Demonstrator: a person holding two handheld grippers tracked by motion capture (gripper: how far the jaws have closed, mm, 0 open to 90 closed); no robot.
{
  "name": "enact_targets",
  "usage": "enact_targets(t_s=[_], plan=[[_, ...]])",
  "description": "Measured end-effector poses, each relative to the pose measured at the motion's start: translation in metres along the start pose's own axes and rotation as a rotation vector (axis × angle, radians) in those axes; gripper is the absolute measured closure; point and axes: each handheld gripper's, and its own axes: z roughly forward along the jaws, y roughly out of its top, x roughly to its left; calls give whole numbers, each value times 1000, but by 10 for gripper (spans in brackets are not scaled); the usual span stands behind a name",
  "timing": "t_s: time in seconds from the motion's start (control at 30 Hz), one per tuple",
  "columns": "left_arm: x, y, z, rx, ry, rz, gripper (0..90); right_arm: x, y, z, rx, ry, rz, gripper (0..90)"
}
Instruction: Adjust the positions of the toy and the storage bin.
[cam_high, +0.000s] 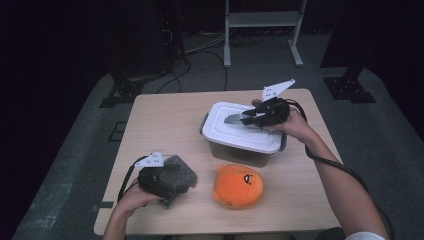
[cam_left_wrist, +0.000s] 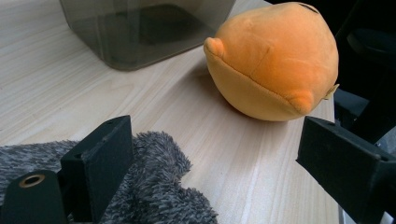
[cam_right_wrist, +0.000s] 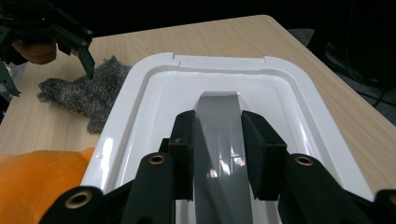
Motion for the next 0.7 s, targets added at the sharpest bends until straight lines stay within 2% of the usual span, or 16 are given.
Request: enact_targets(t_s=[0.23,0.5,0.7], plan=[[-1,0,0,-2,-1,-1,99,3,6,-13,-30,-21,-10,658],[-1,0,1,-2,0,5,98,10,4,-45,-60,-57,-1,658],[-2,1,1,1,0,9,98,16,-5,-71,-79,-92,14,658]])
